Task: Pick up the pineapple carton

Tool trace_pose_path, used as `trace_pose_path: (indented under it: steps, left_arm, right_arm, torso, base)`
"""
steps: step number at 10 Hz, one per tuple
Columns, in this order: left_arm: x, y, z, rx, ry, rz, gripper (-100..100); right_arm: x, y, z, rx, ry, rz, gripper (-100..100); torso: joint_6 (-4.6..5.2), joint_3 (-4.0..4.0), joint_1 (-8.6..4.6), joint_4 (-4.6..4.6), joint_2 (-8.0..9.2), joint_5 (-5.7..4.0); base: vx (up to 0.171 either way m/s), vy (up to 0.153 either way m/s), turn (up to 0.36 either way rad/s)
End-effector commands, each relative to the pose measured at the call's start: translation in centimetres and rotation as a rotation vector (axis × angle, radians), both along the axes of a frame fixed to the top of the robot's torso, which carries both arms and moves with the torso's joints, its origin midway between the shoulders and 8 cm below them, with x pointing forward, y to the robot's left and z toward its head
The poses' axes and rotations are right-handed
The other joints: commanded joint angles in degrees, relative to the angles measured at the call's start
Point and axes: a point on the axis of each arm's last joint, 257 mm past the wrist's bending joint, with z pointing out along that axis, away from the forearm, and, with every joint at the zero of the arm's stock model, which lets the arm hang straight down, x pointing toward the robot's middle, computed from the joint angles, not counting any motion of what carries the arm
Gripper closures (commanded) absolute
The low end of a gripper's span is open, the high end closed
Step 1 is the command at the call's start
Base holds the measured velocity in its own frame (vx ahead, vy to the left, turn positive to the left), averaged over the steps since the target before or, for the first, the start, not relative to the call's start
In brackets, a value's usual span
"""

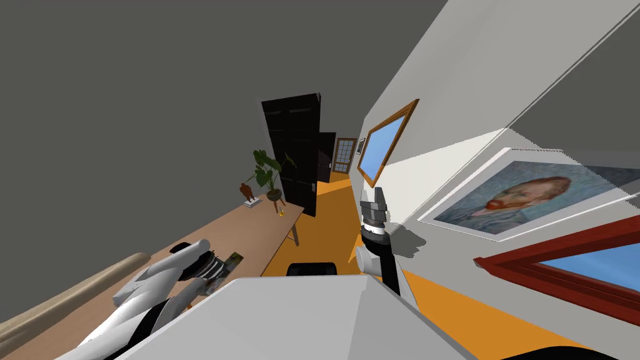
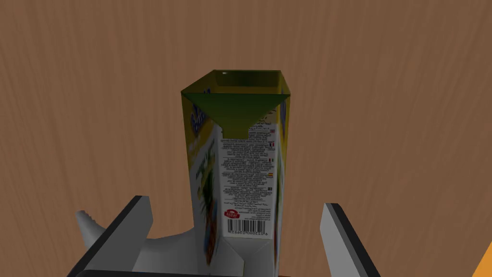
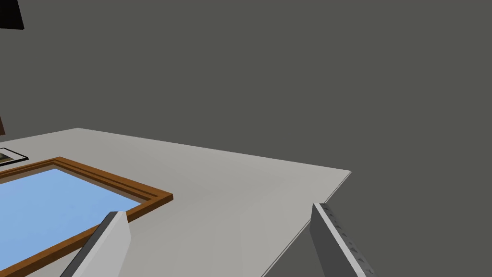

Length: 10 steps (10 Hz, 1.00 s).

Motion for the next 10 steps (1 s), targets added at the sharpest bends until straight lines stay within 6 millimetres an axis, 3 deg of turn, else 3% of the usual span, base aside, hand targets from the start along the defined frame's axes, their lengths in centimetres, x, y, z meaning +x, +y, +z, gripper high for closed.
trace_pose_path:
  steps: [1, 2, 3, 4, 5, 7, 8, 9, 10]
  left_arm:
    - [-2.9, -0.3, -1.6, -0.020, 0.010, -0.003, -100]
    - [-4.5, -0.4, -2.0, -0.034, 0.021, 0.000, -100]
    - [-3.9, -0.9, -2.0, -0.051, -0.002, -0.009, -100]
    - [-6.8, -0.9, -3.2, -0.056, 0.014, 0.001, -100]
    - [-8.4, -1.1, -3.6, -0.070, 0.021, 0.002, -100]
    - [-7.9, -1.7, -3.6, -0.093, -0.010, -0.007, -100]
    - [-11.1, -1.7, -4.6, -0.095, 0.006, 0.003, -100]
    - [-12.9, -1.9, -4.8, -0.106, 0.016, 0.011, -100]
    - [-12.2, -2.2, -4.8, -0.118, -0.010, -0.002, -100]
  right_arm:
    - [0.0, 0.0, 0.0, 0.000, 0.000, 0.000, 0]
    - [0.0, 0.0, 0.0, 0.000, 0.000, 0.000, 0]
    - [0.0, 0.0, 0.0, 0.000, 0.000, 0.000, 0]
    - [0.0, 0.0, 0.0, 0.000, 0.000, 0.000, 0]
    - [0.0, 0.0, 0.0, 0.000, 0.000, 0.000, 0]
    - [0.0, 0.0, 0.0, 0.000, 0.000, 0.000, 0]
    - [0.0, 0.0, 0.0, 0.000, 0.000, 0.000, 0]
    - [0.0, 0.0, 0.0, 0.000, 0.000, 0.000, 0]
    - [0.0, 0.0, 0.0, 0.000, 0.000, 0.000, 0]
  torso:
    - [0.00, 0.00, 0.00, 0.00, 0.00, 0.00]
    - [0.03, -0.19, -0.10, -0.06, -0.35, -0.01]
    - [-0.01, -0.28, -0.09, -0.11, -0.48, -0.03]
    - [0.00, -0.21, -0.04, -0.09, -0.36, -0.01]
    - [0.04, -0.28, -0.07, -0.10, -0.50, -0.01]
    - [-0.01, -0.20, -0.03, -0.08, -0.32, -0.01]
    - [0.00, -0.09, -0.04, -0.04, -0.14, -0.01]
    - [0.07, -0.18, -0.07, -0.06, -0.33, 0.08]
    - [0.00, -0.28, 0.14, -0.15, -0.45, 0.33]
  base:
    - [0.120, -0.020, -0.180]
    - [0.142, -0.013, -0.084]
    - [0.071, 0.006, 0.026]
    - [0.133, -0.007, -0.180]
    - [0.132, 0.000, -0.083]
    - [0.032, 0.008, 0.024]
    - [0.095, -0.006, -0.180]
    - [0.131, 0.003, -0.088]
    - [0.066, 0.001, 0.021]
